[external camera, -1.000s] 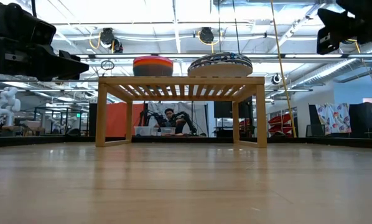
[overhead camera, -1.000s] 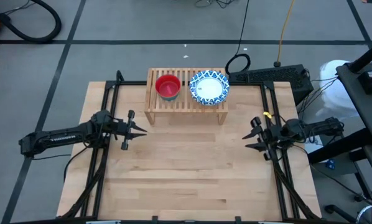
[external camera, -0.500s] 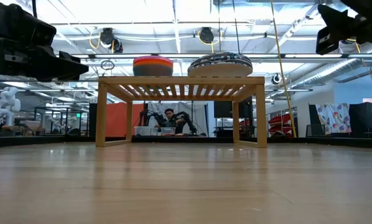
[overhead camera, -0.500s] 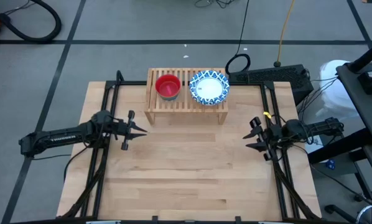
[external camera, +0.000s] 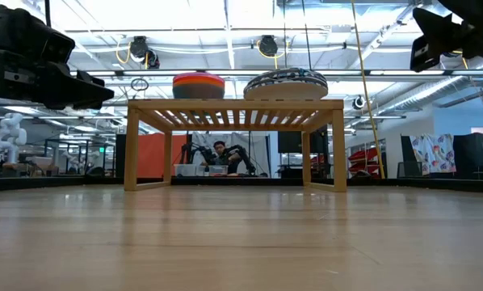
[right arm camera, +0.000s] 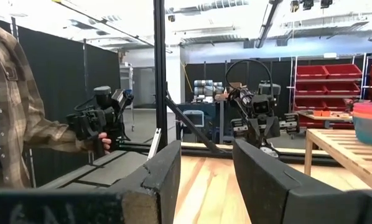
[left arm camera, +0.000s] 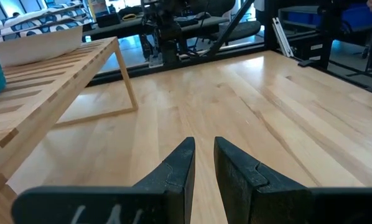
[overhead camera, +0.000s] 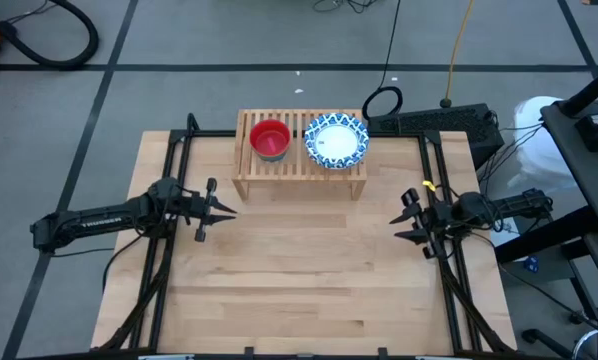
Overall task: Place and stack bowls onto a shelf
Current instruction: Return to Home Position
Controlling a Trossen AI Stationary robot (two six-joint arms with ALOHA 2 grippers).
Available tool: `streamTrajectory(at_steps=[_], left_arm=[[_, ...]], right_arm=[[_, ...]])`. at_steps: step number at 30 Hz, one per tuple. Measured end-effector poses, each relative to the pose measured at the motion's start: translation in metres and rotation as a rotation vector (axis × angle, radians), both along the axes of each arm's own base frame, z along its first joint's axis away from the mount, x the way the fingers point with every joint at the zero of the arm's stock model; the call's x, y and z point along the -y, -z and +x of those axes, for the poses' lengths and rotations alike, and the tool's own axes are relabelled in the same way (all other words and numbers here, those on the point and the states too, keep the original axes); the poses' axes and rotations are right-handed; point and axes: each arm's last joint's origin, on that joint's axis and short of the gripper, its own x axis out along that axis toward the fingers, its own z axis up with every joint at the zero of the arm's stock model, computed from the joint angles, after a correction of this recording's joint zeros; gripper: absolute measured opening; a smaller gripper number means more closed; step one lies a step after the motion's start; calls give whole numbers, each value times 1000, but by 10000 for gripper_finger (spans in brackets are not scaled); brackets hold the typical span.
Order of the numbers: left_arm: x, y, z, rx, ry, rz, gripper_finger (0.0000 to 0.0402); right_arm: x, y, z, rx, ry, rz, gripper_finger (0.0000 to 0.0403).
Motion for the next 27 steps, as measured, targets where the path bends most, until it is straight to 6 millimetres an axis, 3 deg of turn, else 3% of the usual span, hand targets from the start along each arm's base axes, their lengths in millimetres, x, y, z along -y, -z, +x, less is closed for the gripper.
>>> streamTrajectory(at_steps=[27], left_arm=[[0, 0, 0, 1, -1, -1, 67]], right_arm=[[0, 3, 1, -28, -1, -4, 141]])
